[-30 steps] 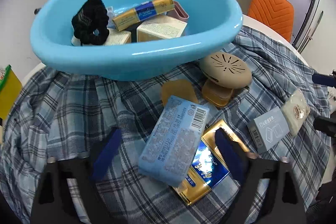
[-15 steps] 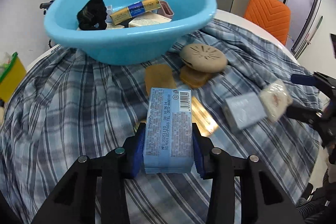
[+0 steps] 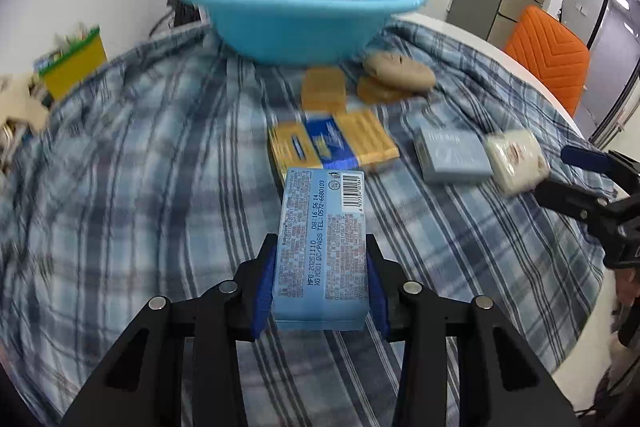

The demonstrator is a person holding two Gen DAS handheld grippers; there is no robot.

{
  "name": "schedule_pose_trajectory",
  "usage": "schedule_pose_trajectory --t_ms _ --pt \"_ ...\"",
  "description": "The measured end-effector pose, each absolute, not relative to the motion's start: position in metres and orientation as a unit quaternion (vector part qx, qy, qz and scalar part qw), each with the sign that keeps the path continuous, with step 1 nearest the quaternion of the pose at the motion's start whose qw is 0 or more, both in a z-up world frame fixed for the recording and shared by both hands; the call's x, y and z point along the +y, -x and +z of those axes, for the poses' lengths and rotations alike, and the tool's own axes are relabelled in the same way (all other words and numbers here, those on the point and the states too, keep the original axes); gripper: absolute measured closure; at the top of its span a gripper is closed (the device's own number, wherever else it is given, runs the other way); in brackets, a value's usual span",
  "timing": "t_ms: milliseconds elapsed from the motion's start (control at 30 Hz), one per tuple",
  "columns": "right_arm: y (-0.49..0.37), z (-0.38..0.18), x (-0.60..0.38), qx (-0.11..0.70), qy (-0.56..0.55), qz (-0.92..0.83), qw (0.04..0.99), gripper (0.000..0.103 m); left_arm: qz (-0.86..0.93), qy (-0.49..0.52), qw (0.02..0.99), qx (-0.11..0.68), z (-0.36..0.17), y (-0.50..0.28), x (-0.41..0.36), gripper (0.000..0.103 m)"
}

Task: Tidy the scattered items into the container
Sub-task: 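Grasp the light-blue soap box with the left gripper and lift it, then hold the blue soap box in the left gripper while the right gripper grasps the white tissue pack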

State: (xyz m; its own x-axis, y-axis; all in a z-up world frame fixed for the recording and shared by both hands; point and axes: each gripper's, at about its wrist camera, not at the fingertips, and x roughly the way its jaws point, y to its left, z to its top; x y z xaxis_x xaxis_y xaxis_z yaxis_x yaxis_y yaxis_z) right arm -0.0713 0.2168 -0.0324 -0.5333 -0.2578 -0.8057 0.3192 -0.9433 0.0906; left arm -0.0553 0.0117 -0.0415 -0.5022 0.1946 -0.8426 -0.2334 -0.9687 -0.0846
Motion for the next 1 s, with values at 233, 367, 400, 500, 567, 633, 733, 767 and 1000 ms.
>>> schedule_pose_trajectory --t_ms 233,367,400,500,567,633,733,767,1000 --pt "0.068 -0.032 0.213 0.032 -0.454 -0.874 0.17 0.0 0.858 0.496 0.129 0.035 -0.054 0.046 0.013 0.061" --pt "0.068 -0.03 0.212 0.039 -0.451 -0.876 0.168 0.0 0.86 0.492 0.131 0.04 -0.056 0.049 0.018 0.056" --pt "0.068 -0.03 0.212 0.04 -0.451 -0.876 0.167 0.0 0.86 0.491 0.131 0.04 -0.056 0.05 0.019 0.054" --pt "0.068 -0.03 0.214 0.04 -0.451 -0.876 0.165 0.0 0.862 0.489 0.128 0.038 -0.056 0.055 0.02 0.047" --pt "0.069 -0.03 0.217 0.038 -0.452 -0.877 0.161 0.0 0.863 0.488 0.125 0.04 -0.056 0.059 0.022 0.047" --pt "0.069 -0.032 0.22 0.035 -0.453 -0.877 0.157 0.0 0.863 0.487 0.126 0.037 -0.056 0.062 0.021 0.047" --pt "0.071 -0.033 0.225 0.03 -0.455 -0.877 0.151 0.0 0.865 0.484 0.124 0.042 -0.056 0.062 0.021 0.063" --pt "0.071 -0.033 0.226 0.03 -0.455 -0.877 0.148 0.0 0.865 0.484 0.124 0.046 -0.054 0.061 0.021 0.063" --pt "0.074 -0.037 0.228 0.031 -0.457 -0.878 0.138 0.0 0.874 0.469 0.12 0.037 -0.044 0.053 0.02 0.063"
